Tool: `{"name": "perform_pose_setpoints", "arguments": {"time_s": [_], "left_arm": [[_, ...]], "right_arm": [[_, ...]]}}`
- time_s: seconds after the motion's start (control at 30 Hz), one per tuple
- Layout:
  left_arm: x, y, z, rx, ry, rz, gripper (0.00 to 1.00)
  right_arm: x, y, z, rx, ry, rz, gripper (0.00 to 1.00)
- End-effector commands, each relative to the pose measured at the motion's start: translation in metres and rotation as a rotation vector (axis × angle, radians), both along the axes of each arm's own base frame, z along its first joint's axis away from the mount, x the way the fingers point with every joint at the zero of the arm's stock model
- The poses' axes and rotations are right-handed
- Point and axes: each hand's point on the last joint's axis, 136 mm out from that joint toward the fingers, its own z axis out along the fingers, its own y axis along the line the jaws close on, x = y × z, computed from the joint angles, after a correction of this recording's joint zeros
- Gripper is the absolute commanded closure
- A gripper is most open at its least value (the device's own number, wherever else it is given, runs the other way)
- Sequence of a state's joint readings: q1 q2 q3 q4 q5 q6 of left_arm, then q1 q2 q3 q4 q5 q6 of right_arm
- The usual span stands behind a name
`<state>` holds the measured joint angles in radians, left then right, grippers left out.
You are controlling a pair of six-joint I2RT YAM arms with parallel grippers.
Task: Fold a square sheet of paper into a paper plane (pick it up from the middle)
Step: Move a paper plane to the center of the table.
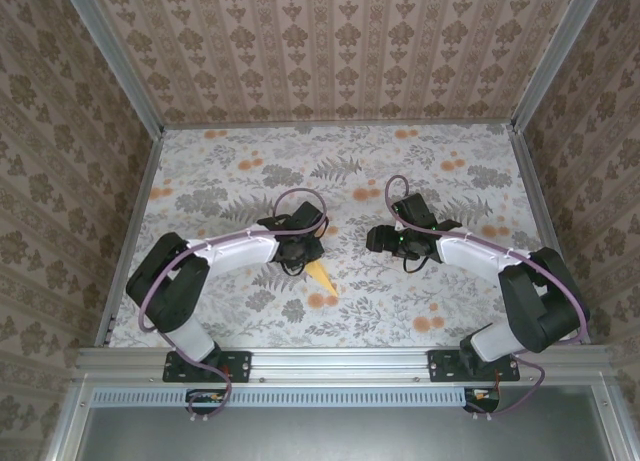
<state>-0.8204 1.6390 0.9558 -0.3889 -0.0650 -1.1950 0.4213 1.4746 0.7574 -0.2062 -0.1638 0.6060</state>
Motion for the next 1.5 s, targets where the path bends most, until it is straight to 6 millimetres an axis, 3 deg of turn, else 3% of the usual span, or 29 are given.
{"name": "perform_pose_setpoints", "arguments": {"time_s": [0.0,0.2,0.53,0.83,0.9,1.03,1.27,1.47], "left_arm": [[0.001,-0.001,0.015,-0.034,-0.031,0.031,0.8],[0.002,-0.002,0.021,-0.039,-0.048,0.019,0.89],[0.021,-0.031,0.067,-0.22,-0.203,-0.116,0.96],[0.035,-0.04,0.06,-0.505,-0.229,-0.123,1.0],[0.035,-0.036,0.065,-0.512,-0.253,-0.125,1.0],[0.033,-0.014,0.054,-0.421,-0.254,-0.084,1.0],[0.015,0.034,0.02,-0.292,-0.198,0.041,1.0],[0.006,0.053,0.006,-0.254,-0.172,0.094,1.0]], "right_arm": [[0.006,0.003,0.005,0.023,0.0,-0.007,0.26],[0.006,0.003,0.004,0.024,0.003,-0.01,0.26],[0.01,0.001,0.017,0.023,-0.042,-0.021,0.27],[0.007,0.041,0.029,0.145,-0.08,0.093,0.31],[0.006,0.051,0.029,0.149,-0.082,0.117,0.32],[0.003,0.069,0.027,0.152,-0.079,0.156,0.33],[-0.004,0.1,0.022,0.147,-0.054,0.24,0.36],[-0.013,0.131,0.016,0.127,-0.03,0.317,0.44]]}}
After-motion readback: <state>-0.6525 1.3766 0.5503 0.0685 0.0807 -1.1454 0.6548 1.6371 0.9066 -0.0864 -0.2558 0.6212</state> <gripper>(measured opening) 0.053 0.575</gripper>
